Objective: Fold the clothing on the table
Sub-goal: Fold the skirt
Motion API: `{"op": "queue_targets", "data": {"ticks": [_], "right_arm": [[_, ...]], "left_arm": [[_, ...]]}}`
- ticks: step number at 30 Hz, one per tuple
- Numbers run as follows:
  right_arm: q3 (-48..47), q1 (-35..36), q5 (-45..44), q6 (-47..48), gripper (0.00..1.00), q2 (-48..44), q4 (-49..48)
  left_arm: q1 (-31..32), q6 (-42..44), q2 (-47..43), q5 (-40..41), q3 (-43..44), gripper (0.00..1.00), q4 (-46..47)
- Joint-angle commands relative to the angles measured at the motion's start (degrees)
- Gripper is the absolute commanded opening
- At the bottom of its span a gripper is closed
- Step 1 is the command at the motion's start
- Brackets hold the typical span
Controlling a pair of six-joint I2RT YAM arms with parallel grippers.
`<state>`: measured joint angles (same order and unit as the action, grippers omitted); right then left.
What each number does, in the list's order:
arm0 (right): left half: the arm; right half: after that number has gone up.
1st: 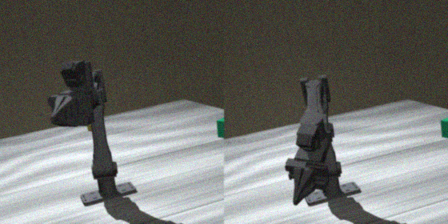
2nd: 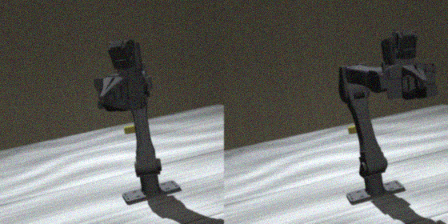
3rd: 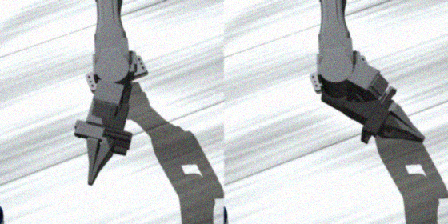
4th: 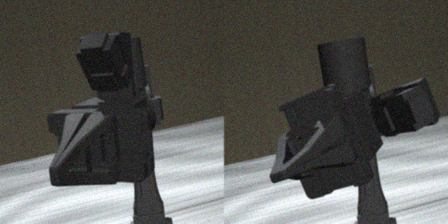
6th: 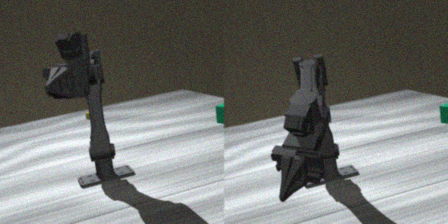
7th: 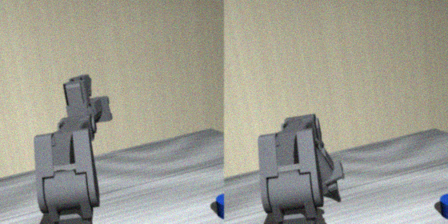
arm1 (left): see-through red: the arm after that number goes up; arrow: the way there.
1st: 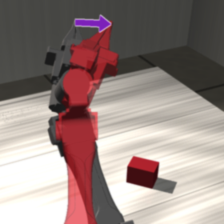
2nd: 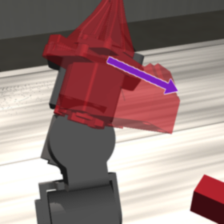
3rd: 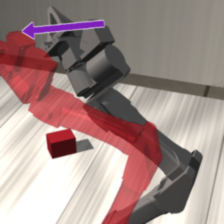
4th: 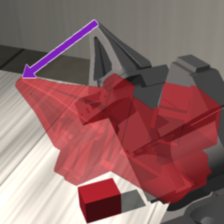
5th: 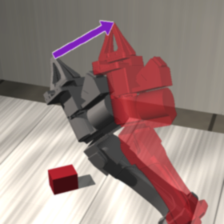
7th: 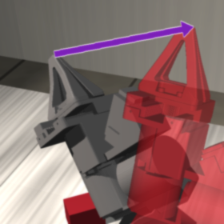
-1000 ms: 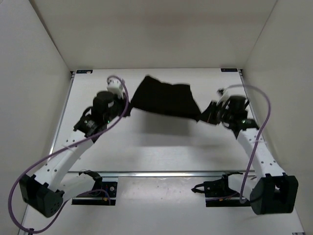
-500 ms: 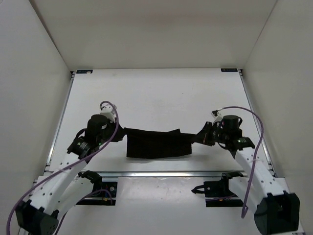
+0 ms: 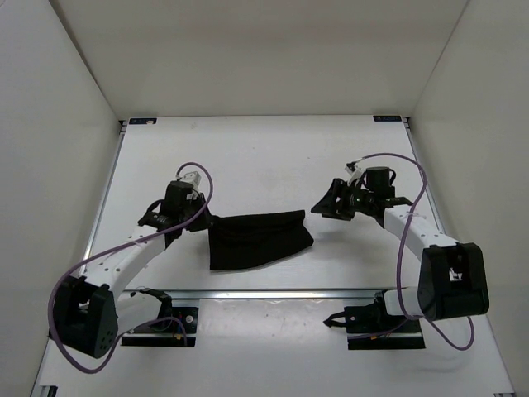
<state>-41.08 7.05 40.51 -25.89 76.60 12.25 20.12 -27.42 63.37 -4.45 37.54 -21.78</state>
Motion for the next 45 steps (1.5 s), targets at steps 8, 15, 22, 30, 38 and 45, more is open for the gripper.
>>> {"op": "queue_targets", "data": {"ticks": [8, 15, 22, 30, 38, 45], "right_arm": [[-3.48, -2.04, -0.95, 3.12, 0.63, -5.23, -5.58], [0.39, 2.35, -2.28, 3.13, 0.04, -2.69, -7.14], [-1.55, 12.63, -3.69, 1.91, 0.00, 2.94, -8.37], [-0.66, 13.78, -4.39, 1.11, 0.00, 12.33, -11.81], [-9.80, 12.38, -2.63, 0.23, 0.00, 21.56, -14.36], [-19.99, 11.06, -0.60, -1.88, 0.00, 28.33, -14.97]], "left_arm": [[-2.19, 2.72, 3.87, 0.84, 6.93, 0.99, 1.84], [1.41, -1.75, -5.09, -0.65, 0.10, 0.50, 5.25], [4.23, -6.77, -8.36, -4.96, -8.53, 0.00, 9.91], [5.37, -8.61, -5.29, -7.68, -12.58, 0.00, 13.69], [5.72, -8.09, -1.42, -7.07, -14.95, 0.00, 15.02], [5.54, -7.21, 0.79, -7.16, -15.83, 0.00, 15.62]]}}
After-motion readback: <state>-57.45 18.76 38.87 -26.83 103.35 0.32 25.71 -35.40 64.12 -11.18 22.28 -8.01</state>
